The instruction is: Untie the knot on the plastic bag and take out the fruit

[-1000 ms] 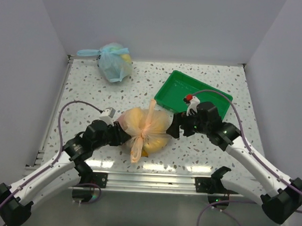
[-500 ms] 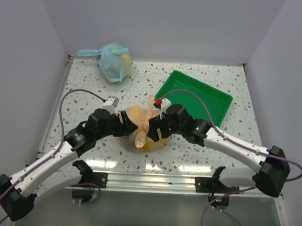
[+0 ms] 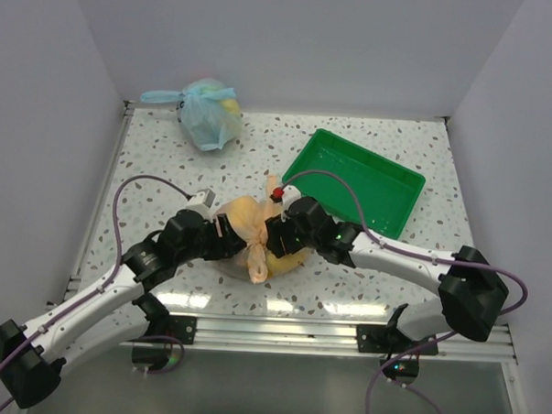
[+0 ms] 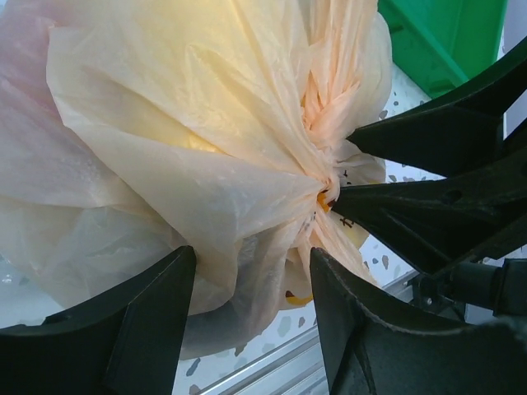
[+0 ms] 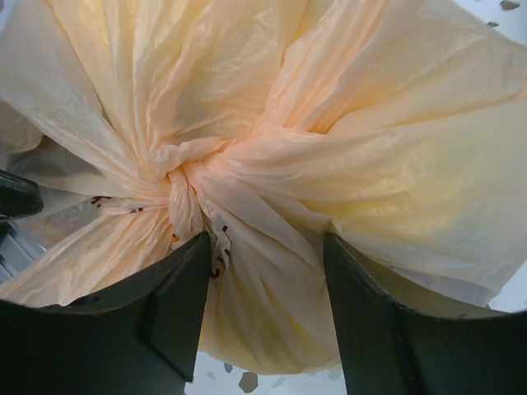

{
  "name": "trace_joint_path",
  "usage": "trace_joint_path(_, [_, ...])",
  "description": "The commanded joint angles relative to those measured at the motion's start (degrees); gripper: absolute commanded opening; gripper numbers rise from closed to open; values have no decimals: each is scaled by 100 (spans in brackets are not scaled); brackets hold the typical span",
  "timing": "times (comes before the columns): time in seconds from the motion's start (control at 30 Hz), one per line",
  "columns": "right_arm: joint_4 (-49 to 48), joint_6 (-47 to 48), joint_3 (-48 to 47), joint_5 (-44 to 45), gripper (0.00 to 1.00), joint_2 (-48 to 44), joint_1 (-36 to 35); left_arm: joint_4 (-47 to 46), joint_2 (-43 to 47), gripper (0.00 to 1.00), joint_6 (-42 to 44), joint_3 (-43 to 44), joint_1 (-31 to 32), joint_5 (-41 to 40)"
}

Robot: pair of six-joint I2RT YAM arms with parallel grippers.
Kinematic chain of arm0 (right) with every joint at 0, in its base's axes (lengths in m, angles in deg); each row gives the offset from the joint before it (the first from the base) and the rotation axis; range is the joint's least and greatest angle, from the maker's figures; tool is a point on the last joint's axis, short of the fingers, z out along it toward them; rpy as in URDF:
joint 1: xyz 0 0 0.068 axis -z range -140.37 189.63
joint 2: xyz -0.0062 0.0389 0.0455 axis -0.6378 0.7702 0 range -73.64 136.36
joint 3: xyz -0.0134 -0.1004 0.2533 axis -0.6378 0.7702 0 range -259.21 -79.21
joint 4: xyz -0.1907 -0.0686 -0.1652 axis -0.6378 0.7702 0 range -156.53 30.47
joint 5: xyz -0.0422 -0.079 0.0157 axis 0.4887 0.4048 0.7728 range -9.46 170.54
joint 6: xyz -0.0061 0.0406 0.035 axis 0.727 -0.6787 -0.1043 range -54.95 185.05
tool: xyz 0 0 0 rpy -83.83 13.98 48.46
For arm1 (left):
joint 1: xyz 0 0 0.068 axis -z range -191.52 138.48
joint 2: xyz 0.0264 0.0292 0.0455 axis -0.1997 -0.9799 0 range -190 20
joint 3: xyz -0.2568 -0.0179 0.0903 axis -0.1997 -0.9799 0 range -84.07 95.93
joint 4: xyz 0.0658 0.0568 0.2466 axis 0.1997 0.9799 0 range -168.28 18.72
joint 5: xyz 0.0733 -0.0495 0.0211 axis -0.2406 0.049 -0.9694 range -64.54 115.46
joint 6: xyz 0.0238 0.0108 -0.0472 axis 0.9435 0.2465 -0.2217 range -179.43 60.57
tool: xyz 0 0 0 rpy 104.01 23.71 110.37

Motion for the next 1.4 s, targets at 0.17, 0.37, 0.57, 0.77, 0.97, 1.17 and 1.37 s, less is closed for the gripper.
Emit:
trace_joint_path(0.17, [-516, 136, 354, -244, 18, 44, -218, -1, 320, 66, -408, 208, 28, -192])
trace_joint_path(0.37, [-665, 286, 433, 265, 0, -552, -490, 465, 198, 67, -636, 648, 28, -561])
trace_joint_path(0.57, [-727, 382, 486, 556, 0, -844, -622, 430, -22, 66, -1093, 684, 72, -640])
trace_joint_path(0.77, [-1052, 549, 609, 564, 0, -668, -772, 167, -426, 66, -1314, 710, 230, -729])
trace_joint_path(0.97, [-1113, 681, 583, 749, 0, -483, -1000, -342, -778, 64, -1560, 605, 485, -852])
trace_joint_path(1.17, [-1069, 743, 618, 933, 0, -509, -1132, -528, -813, 51, -1700, 429, 556, -1054])
trace_joint_path(1.37, [-929, 637, 838, 1460, 0, -782, -1132, -169, -568, 0, -1429, 499, 556, -1615])
